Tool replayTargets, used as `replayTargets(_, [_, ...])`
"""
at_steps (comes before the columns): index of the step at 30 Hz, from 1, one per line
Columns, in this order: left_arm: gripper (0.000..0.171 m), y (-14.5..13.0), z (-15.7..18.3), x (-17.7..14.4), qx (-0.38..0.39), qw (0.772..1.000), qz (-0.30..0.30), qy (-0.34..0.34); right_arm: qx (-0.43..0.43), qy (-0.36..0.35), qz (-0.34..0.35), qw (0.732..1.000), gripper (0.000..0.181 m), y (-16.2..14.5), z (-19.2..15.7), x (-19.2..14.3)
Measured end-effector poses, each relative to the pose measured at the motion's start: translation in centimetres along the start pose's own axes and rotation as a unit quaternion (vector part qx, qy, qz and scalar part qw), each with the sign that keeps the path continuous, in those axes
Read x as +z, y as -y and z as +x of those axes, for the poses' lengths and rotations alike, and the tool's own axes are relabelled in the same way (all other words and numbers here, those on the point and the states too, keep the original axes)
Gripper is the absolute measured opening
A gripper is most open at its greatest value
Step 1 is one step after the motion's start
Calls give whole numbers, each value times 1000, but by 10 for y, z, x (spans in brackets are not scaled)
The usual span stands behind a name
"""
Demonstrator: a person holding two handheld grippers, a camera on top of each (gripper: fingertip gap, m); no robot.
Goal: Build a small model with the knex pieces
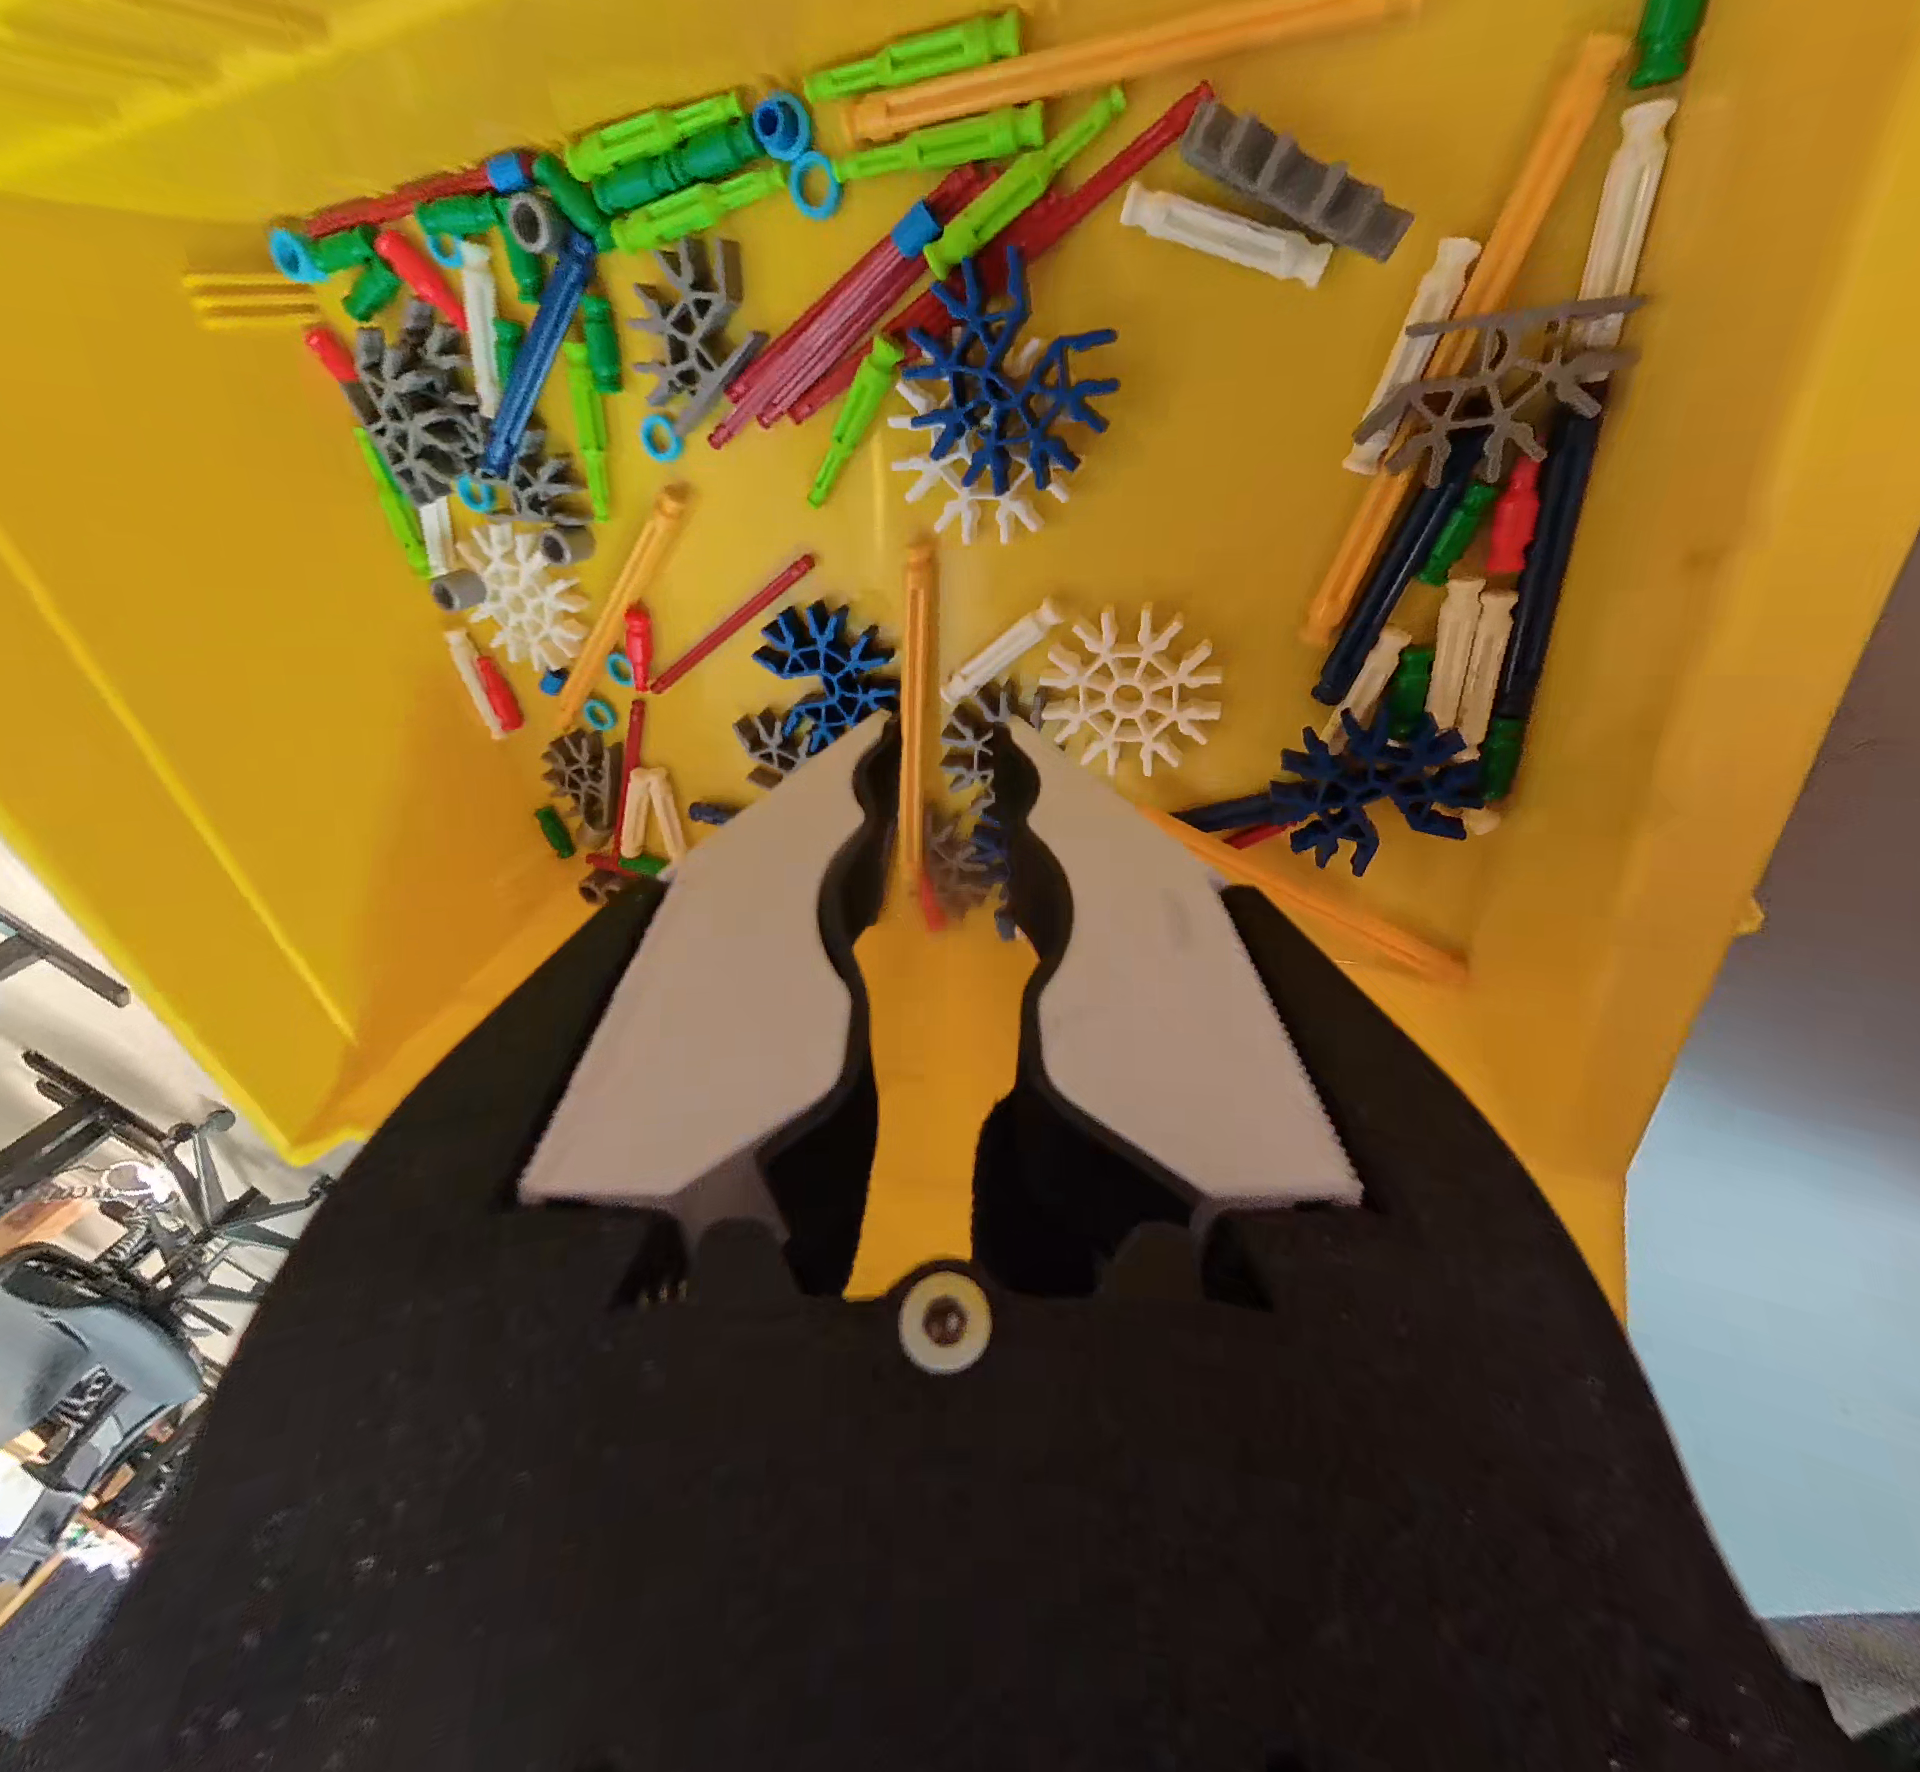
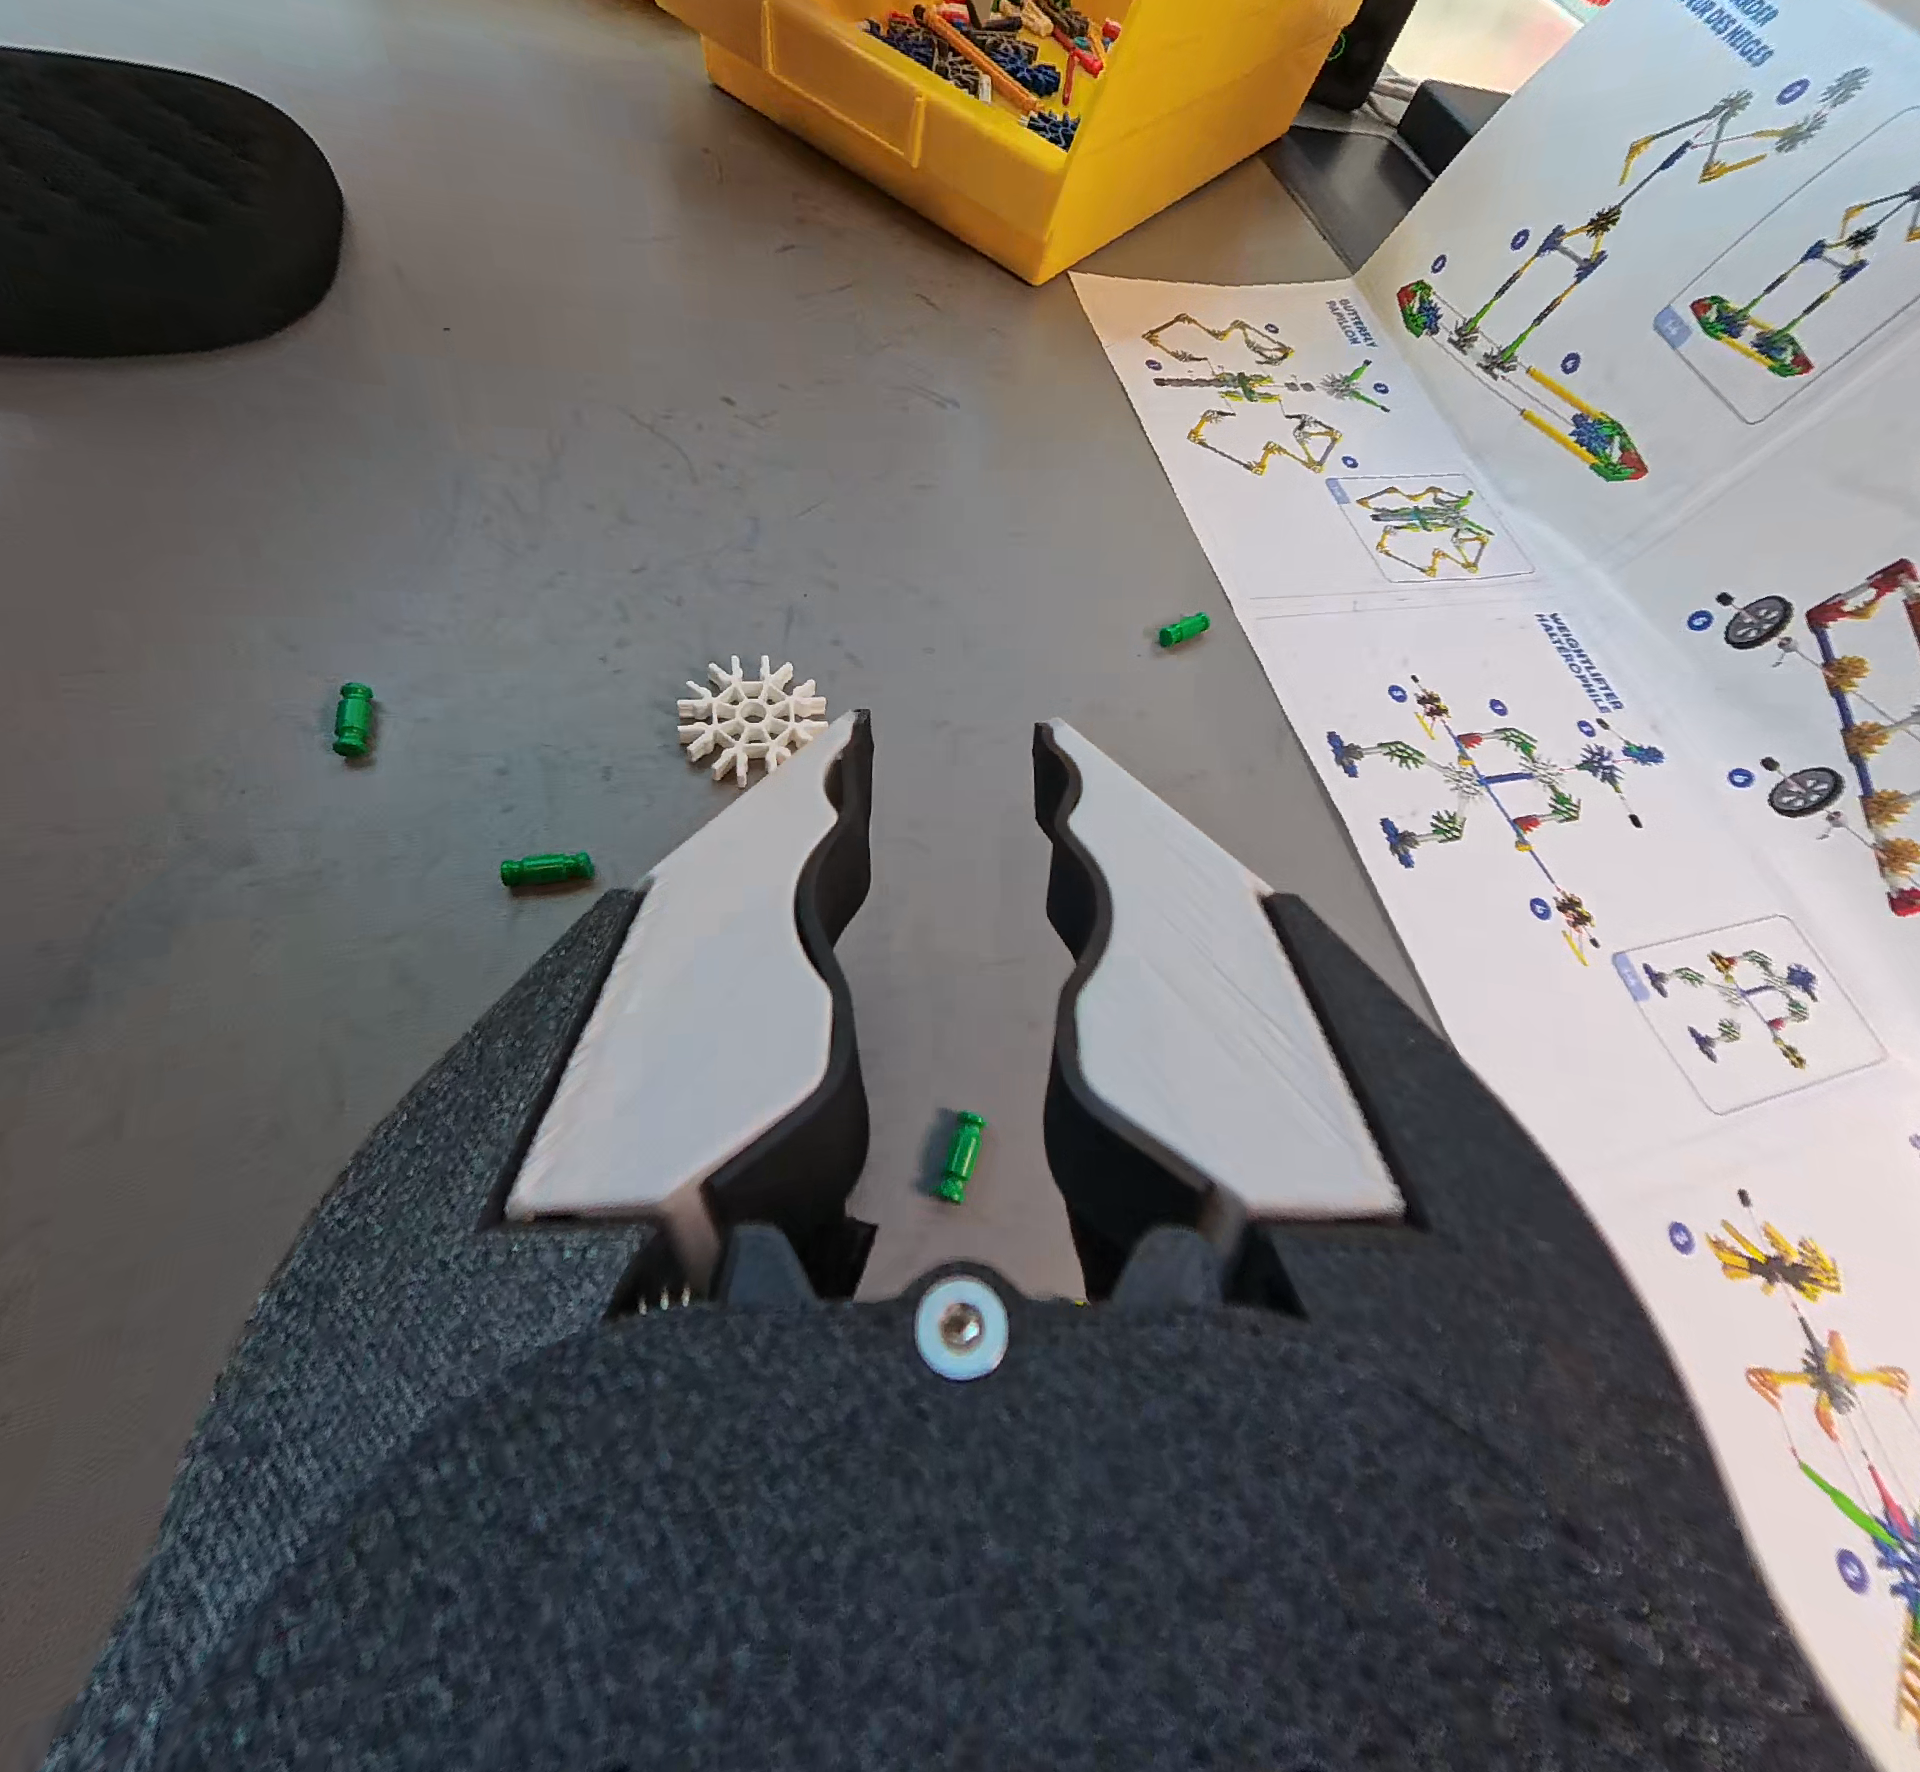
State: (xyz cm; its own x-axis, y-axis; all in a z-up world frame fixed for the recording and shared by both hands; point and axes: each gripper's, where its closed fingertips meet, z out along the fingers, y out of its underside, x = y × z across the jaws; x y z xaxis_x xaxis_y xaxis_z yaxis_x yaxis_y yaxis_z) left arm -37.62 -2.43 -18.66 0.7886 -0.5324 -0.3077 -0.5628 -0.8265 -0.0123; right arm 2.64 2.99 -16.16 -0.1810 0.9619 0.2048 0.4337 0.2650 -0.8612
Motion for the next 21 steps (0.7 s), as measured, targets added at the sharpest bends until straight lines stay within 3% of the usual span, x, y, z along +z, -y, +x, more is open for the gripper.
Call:
replayTargets(7, [12,0,8,26,55,996,-37,-58,15,10,-3,1000,30,-7,1,2])
replayTargets(15, [6,-1,12,31,49,991,-49,-110,9,14,-4,1000,30,-7,-2,3])
replayTargets(18, [6,-5,3,23,60,995,-52,-66,3,8,-8,1000,30,-9,0,2])
replayTargets(21, [5,15,-1,-20,48,999,22,-7,10,10,-20,1000,30,-12,-1,4])
